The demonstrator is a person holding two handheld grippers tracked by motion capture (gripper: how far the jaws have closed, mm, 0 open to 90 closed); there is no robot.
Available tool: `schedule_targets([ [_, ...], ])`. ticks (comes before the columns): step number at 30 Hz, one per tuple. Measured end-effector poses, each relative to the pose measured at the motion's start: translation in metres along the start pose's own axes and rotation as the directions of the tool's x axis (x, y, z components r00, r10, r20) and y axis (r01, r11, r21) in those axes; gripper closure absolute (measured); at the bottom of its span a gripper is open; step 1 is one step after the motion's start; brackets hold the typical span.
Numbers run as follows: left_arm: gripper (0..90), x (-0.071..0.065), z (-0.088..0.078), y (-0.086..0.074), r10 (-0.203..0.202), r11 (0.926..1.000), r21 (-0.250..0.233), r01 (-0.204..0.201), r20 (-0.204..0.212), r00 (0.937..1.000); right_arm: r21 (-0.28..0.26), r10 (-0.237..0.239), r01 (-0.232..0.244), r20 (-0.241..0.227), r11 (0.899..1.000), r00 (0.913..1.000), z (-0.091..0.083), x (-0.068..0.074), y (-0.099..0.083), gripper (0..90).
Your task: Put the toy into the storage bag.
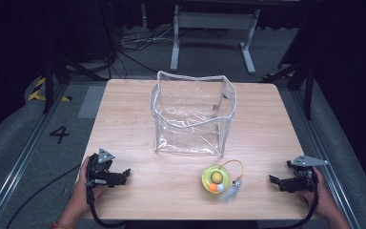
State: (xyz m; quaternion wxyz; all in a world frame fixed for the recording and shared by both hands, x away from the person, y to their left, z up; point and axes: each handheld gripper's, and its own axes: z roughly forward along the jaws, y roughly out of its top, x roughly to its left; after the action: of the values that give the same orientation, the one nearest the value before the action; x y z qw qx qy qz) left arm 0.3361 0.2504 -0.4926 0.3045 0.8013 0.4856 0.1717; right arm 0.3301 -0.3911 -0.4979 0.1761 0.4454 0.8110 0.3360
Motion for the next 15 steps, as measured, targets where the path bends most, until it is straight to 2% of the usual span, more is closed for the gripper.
schedule_targets([
  [6,0.4,0.0035,-0.0022,-0.0024,0.033,0.9995,-0.004,-0.033,0.018,0.9993,-0.002,-0.04,0.04,-0.036,0.999,0.9986,-0.0016,0.0013,-0.0015,0.2],
  [11,0.5,0.0045,-0.0041,-0.0041,0.044,0.999,0.001,-0.044,0.035,0.9984,-0.001,-0.051,0.051,-0.048,0.999,0.9976,-0.0014,0.0007,-0.0012,0.1],
  [14,0.5,0.0076,-0.0065,-0.0068,0.085,0.9964,-0.001,-0.085,0.063,0.9944,0.02,-0.07,0.071,-0.063,0.997,0.9956,-0.0022,-0.0004,0.0008,0.2],
  [15,0.5,0.0076,-0.0065,-0.0069,0.085,0.9964,-0.002,-0.085,0.063,0.9944,0.036,-0.086,0.088,-0.07,0.995,0.9939,-0.0028,-0.0007,0.0024,0.6],
])
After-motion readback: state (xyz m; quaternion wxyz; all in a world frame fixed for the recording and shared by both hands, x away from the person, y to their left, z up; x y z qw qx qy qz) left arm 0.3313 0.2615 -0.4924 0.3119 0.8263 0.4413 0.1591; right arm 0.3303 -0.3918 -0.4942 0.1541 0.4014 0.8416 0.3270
